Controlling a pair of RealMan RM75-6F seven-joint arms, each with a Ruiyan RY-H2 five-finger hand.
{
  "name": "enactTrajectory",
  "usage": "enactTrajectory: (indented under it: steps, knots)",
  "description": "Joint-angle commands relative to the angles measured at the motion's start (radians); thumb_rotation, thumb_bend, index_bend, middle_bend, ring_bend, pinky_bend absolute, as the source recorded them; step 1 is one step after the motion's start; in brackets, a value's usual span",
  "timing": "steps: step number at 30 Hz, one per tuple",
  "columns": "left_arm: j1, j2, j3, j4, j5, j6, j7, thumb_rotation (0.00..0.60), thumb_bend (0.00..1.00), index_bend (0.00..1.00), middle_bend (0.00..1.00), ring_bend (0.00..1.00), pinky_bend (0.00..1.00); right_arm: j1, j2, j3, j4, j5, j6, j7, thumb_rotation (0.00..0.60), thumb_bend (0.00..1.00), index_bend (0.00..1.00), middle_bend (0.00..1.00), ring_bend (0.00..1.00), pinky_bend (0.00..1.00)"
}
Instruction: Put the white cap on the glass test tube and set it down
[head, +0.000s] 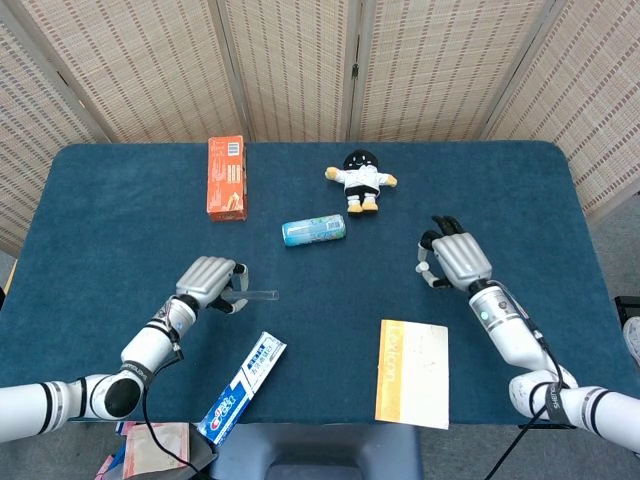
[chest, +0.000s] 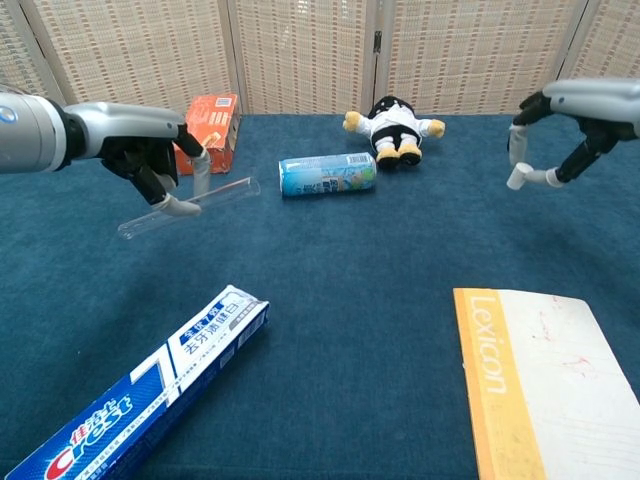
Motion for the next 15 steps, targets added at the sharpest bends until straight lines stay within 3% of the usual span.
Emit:
enactTrajectory:
  steps: [1,8,15]
  knots:
    - [-0.005,0.020,-0.025,-0.020,-0.022,-0.028,-0.045,0.600,0.36,0.59,1.00,1.00,1.00,-0.006,0.099,0.051,-0.139,-0.040,0.052,0.037,0.600,0.54,0.68,0.29,0.00,0.00]
    - [-0.011,0.030,-0.052,-0.039,-0.047,-0.053,-0.119,0.600,0.36,0.59,1.00,1.00,1.00,-0.003,0.165,0.103,-0.288,-0.075,0.093,0.096,0.600,0.54,0.68,0.29,0.00,0.00]
    - [-0.012,0.021,-0.083,-0.058,-0.031,-0.041,-0.183,0.600,0.37,0.59,1.00,1.00,1.00,0.017,0.147,0.121,-0.353,-0.101,0.107,0.133,0.600,0.54,0.69,0.29,0.00,0.00]
